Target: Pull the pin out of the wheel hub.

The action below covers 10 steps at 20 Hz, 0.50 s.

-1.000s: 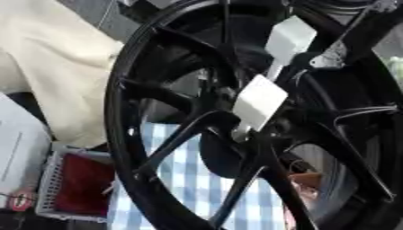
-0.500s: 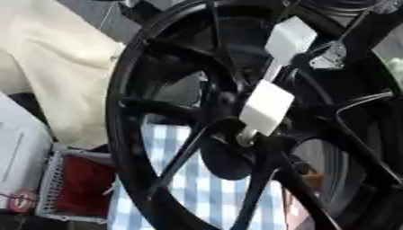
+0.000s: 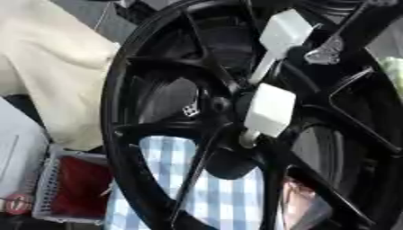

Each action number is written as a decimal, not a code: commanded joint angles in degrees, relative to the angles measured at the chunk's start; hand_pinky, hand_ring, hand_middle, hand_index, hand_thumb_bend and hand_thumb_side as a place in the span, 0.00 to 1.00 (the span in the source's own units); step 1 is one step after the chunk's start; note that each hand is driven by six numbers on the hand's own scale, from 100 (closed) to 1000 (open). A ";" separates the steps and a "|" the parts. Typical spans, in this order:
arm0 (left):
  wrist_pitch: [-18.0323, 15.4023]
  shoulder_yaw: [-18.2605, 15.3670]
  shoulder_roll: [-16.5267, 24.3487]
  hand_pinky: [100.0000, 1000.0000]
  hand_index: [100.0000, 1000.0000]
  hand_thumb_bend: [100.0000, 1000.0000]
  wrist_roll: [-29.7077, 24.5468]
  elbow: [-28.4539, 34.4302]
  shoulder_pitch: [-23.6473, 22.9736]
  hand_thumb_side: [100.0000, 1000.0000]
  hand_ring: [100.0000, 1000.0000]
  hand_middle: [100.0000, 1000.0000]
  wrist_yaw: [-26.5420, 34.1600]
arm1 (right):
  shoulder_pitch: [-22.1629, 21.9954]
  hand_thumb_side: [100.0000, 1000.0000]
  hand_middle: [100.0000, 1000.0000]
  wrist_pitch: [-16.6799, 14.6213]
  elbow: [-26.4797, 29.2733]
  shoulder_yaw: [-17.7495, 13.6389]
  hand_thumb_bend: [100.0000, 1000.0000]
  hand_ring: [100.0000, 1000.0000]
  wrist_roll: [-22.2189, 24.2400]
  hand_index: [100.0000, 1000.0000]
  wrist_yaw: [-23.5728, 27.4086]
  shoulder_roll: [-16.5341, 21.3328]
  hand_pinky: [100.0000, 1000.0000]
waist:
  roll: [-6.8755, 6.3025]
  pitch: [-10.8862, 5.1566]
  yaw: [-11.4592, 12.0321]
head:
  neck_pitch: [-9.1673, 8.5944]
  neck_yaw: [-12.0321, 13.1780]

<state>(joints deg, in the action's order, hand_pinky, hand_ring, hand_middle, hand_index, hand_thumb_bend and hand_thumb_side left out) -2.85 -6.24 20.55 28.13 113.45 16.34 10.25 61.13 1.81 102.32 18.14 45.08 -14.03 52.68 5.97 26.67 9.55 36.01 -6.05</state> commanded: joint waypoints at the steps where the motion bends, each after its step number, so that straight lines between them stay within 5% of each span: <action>1: -0.06 -0.60 0.99 0.79 0.78 0.16 0.00 1.14 -0.22 0.70 0.70 0.56 0.04 | 1.18 0.01 0.35 0.61 1.65 -2.57 0.03 0.66 -0.81 0.38 1.32 2.71 0.78 | -0.56 -2.07 -0.37 | 0.51 0.46; 6: -0.30 -0.83 1.41 0.79 0.78 0.16 0.12 1.14 -0.82 0.70 0.70 0.56 -0.09 | -0.32 0.00 0.35 1.44 3.28 -6.34 0.00 0.66 -2.44 0.38 3.48 5.36 0.78 | -1.14 -2.67 -1.64 | 1.00 1.12; 10: -0.40 -1.16 1.39 0.79 0.78 0.16 0.45 1.14 -1.38 0.70 0.70 0.56 -0.16 | -6.08 0.00 0.35 2.41 4.72 -12.01 0.00 0.66 -7.25 0.38 5.64 9.86 0.78 | -1.95 -2.72 -3.02 | 1.35 1.69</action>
<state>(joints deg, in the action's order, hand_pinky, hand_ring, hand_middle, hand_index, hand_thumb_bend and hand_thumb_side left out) -3.10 -6.69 20.60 28.40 113.45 14.96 10.28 54.51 3.99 105.84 8.67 39.26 -9.43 59.20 4.21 25.86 6.43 37.22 -4.61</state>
